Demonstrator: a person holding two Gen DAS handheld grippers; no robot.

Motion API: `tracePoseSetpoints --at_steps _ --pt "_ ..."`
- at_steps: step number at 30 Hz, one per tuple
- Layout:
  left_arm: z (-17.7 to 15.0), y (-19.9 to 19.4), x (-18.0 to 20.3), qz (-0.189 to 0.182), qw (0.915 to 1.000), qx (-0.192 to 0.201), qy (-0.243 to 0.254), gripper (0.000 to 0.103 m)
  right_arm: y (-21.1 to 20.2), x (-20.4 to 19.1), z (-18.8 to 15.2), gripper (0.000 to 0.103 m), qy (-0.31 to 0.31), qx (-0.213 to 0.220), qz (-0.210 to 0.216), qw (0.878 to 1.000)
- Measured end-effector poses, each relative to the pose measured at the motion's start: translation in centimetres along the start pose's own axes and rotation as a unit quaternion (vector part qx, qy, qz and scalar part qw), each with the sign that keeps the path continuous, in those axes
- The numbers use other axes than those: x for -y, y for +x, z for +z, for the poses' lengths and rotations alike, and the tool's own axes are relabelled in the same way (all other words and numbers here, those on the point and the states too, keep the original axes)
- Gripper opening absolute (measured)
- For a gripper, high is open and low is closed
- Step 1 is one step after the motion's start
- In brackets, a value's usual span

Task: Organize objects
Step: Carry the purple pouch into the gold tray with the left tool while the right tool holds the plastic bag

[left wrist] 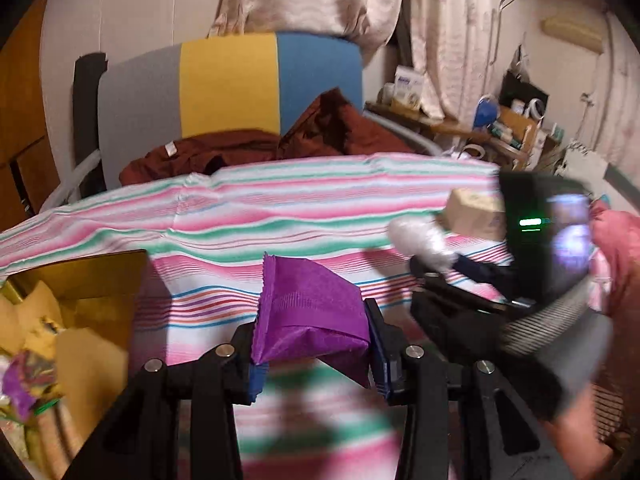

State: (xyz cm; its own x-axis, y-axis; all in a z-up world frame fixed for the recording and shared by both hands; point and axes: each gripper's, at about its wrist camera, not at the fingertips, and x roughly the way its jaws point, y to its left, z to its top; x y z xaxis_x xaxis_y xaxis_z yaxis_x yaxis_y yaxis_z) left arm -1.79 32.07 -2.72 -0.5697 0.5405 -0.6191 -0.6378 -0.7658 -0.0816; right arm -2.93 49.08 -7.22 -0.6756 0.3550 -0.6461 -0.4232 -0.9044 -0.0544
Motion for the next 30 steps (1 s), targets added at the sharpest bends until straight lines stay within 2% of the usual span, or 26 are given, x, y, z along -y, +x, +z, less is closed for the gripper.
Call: tracePoseSetpoints --at_steps 4,9,14,19,25,30 --pt "-0.6 -3.6 -1.0 -0.012 0.9996 0.017 -0.018 0.042 -0.4 -0.2 -0.2 0.037 -0.005 0.009 -0.006 1.0" --pt "-1.6 -6.8 -3.7 -0.008 0.9984 0.023 -0.05 0.042 -1.1 -1.1 -0.3 0.037 -0.028 0.026 -0.013 0.999" --pt "-2.6 -9.6 -8.2 0.005 0.994 0.026 -0.106 0.042 -2.1 -2.3 -0.5 0.037 -0.06 0.046 -0.003 0.997" --pt "-3.7 -12.0 -14.0 0.018 0.9849 0.019 -0.171 0.043 -2.8 -2.7 -0.9 0.037 -0.067 0.052 0.007 0.996" --pt "-5.3 -12.5 -20.0 0.038 0.9737 -0.008 -0.225 0.042 -3.8 -2.8 -1.3 0.037 -0.059 0.052 0.006 0.997" --pt "-6.6 -12.0 -22.2 0.042 0.9687 -0.027 -0.243 0.042 -5.4 -3.6 -1.7 0.037 -0.05 0.051 0.023 0.997"
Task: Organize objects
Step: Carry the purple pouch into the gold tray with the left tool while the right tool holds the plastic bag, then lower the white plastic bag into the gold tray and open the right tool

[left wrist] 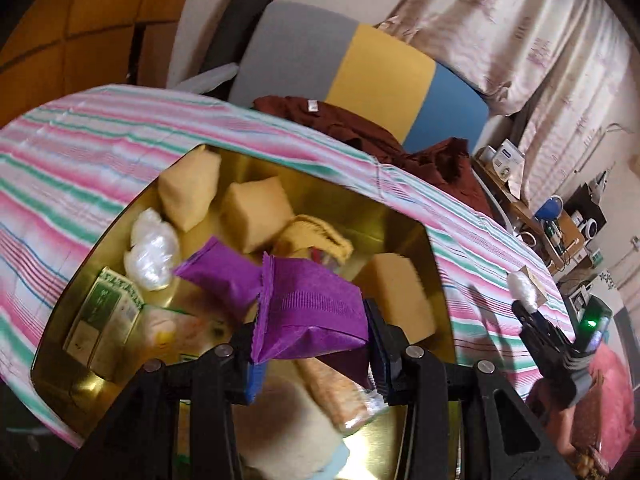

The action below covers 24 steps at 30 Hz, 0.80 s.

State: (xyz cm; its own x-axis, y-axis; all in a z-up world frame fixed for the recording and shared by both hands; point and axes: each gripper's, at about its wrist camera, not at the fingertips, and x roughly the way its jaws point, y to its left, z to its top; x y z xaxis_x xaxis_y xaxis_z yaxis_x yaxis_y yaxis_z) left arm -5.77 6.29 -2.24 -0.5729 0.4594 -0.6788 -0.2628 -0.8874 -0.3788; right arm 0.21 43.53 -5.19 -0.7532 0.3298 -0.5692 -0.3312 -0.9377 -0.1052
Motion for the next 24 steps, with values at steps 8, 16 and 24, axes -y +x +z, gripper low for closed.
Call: tracePoseSetpoints --at_steps 8,16,24 --pt "-0.7 1.0 -1.0 0.009 1.0 0.0 -0.003 0.085 -4.8 -4.7 1.0 0.037 -0.005 0.028 0.088 0.996" --pt "-1.9 -2.0 -1.6 0.033 0.9972 0.065 0.016 0.099 -6.9 -11.4 2.6 0.037 -0.072 0.02 0.183 0.98" --pt "-2.1 -2.5 -2.0 0.043 0.9975 0.056 0.002 0.103 -4.2 -16.8 5.1 0.037 -0.129 -0.028 0.209 0.969"
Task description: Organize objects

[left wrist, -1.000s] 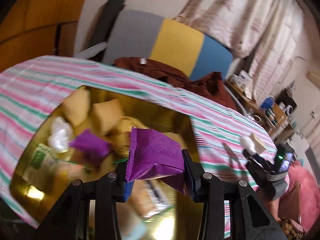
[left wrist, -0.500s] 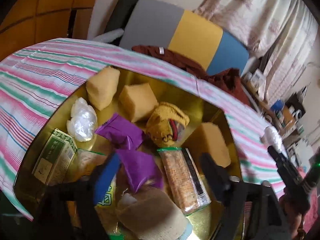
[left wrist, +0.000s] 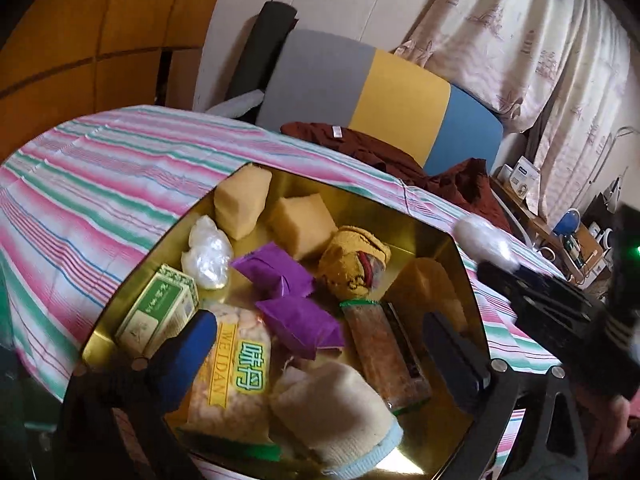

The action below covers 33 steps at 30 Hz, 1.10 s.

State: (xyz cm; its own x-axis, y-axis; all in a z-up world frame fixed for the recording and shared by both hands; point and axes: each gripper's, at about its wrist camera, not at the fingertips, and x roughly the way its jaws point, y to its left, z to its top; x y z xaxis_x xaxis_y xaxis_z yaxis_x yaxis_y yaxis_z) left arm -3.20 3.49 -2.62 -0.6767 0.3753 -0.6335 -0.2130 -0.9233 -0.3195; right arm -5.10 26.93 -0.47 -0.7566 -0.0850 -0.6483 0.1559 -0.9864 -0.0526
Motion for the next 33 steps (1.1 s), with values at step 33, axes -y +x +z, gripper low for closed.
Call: tracePoseSetpoints --at_steps 33 --pt "-1.3 -0.5 3.3 -0.004 0.9983 -0.003 0.058 0.103 1.0 3.9 0.8 0.047 0.071 -0.032 0.042 0.996"
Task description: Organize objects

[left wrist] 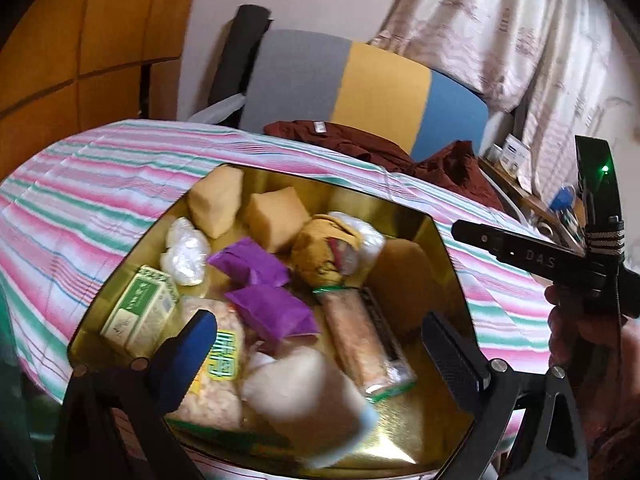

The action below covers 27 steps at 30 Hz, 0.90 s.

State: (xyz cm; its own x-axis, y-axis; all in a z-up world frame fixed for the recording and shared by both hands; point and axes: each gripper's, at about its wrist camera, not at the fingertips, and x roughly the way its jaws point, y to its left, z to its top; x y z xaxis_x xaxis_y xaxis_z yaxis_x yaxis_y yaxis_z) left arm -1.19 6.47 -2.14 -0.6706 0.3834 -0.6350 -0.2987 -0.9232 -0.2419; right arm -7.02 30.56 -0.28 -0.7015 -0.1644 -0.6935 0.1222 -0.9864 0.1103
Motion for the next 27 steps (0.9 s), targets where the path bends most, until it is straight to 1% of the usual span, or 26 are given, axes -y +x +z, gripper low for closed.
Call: tracePoseSetpoints --at_steps 2,7,9,12,16,18,21,24,25,27 --pt "-0.3 -0.1 0.9 -0.004 0.9998 0.0 0.017 0.103 -0.8 1.5 -1.0 0.047 0.01 0.0 -0.005 1.0" --pt "-0.9 -0.4 3.1 -0.022 0.9989 -0.005 0.042 0.103 -2.1 6.6 -3.7 0.047 0.043 -0.01 -0.045 0.998" --pt "-1.3 -0.4 4.1 -0.03 0.9982 -0.013 0.05 0.103 -2.6 9.5 -4.9 0.047 0.076 -0.016 -0.06 0.995" --pt "-1.9 -0.3 5.8 -0.039 0.9972 -0.025 0.059 0.103 -3.3 12.9 -6.4 0.047 0.113 -0.023 -0.084 0.99" --pt "-2.2 -0.1 7.5 -0.043 0.996 -0.035 0.071 0.103 -4.3 15.7 -8.0 0.047 0.147 -0.024 -0.099 0.984" --pt "-2.1 0.1 8.0 -0.037 0.9959 -0.041 0.072 0.103 -4.8 16.2 -8.6 0.047 0.16 -0.022 -0.096 0.982" --pt "-1.7 0.2 8.1 -0.01 0.9969 -0.043 0.064 0.103 -5.1 15.2 -9.0 0.047 0.17 -0.022 -0.087 0.981" --pt "-1.6 -0.1 8.0 0.022 0.9964 -0.044 0.07 0.103 -5.3 12.8 -9.3 0.047 0.171 -0.022 -0.057 0.983" --pt "-1.5 -0.2 7.9 0.04 0.9955 -0.046 0.073 0.103 -5.2 12.0 -9.2 0.047 0.169 -0.025 -0.052 0.984" --pt "-1.5 -0.4 7.7 0.063 0.994 -0.048 0.076 0.103 -5.0 10.2 -9.1 0.047 0.164 -0.028 -0.043 0.985"
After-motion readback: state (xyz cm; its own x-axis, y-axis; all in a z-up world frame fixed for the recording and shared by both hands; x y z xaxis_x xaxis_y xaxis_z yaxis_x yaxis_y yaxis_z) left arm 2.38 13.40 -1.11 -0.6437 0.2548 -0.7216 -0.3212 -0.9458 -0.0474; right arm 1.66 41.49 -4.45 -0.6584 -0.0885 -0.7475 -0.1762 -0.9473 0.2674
